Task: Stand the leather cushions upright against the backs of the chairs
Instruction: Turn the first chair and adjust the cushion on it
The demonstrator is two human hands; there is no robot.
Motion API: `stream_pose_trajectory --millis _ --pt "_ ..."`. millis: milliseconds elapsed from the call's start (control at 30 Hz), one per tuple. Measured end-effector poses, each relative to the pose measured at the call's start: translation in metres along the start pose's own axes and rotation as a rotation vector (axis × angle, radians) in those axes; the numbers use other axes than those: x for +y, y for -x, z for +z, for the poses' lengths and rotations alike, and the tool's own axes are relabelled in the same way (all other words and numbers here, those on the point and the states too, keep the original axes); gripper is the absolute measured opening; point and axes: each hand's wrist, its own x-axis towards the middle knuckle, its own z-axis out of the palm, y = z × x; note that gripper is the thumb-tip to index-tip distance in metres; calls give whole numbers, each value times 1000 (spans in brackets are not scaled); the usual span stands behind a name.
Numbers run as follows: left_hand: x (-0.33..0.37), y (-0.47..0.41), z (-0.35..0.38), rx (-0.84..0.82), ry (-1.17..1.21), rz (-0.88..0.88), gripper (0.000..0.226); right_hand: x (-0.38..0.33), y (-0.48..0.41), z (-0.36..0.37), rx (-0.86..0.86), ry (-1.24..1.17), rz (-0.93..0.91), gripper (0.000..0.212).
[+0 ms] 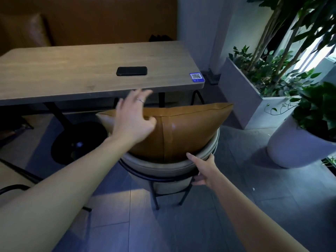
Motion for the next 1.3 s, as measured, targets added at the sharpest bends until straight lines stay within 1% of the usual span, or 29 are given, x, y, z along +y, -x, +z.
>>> stream_pose_trajectory --millis 100,200,267,367,500,600,667,767,833,900,967,1100,1233,1300 --pt "37 -11 29 -188 -111 108 82 -7 -6 -16 27 -42 0 121" --pt "63 -24 60 -336 -185 103 95 -14 -21 -32 64 -72 -23 125" --pt "77 -32 79 -406 -219 85 105 -19 -28 -38 22 -71 -23 124" --pt "91 -41 101 -460 -273 75 113 -26 -37 -40 -14 -56 -59 119" --pt "101 -53 119 -460 -356 62 116 -30 -49 -43 -12 -13 -113 124" --pt "103 -57 124 -438 -374 67 110 -36 -56 -52 -111 -26 -69 131" --pt "102 -57 125 -421 -379 73 104 -43 -65 -60 -165 -33 -61 131" --pt "105 -63 125 -447 -387 67 99 -53 -79 -65 -150 -31 -92 121" --pt "114 -73 128 -501 -356 54 102 -57 -84 -65 -130 -28 -102 112" --pt "126 -81 133 -527 -317 43 107 -61 -88 -68 -127 -30 -100 97" --pt "133 -84 138 -521 -301 28 108 -64 -92 -73 -160 -32 -84 83" --pt "131 -79 147 -477 -295 41 96 -66 -97 -79 -213 -24 -42 83" --pt "128 -75 149 -434 -306 68 89 -56 -95 -74 -169 -88 -20 84" --pt "127 -74 149 -424 -309 74 88 -54 -95 -71 -155 -95 -15 90"
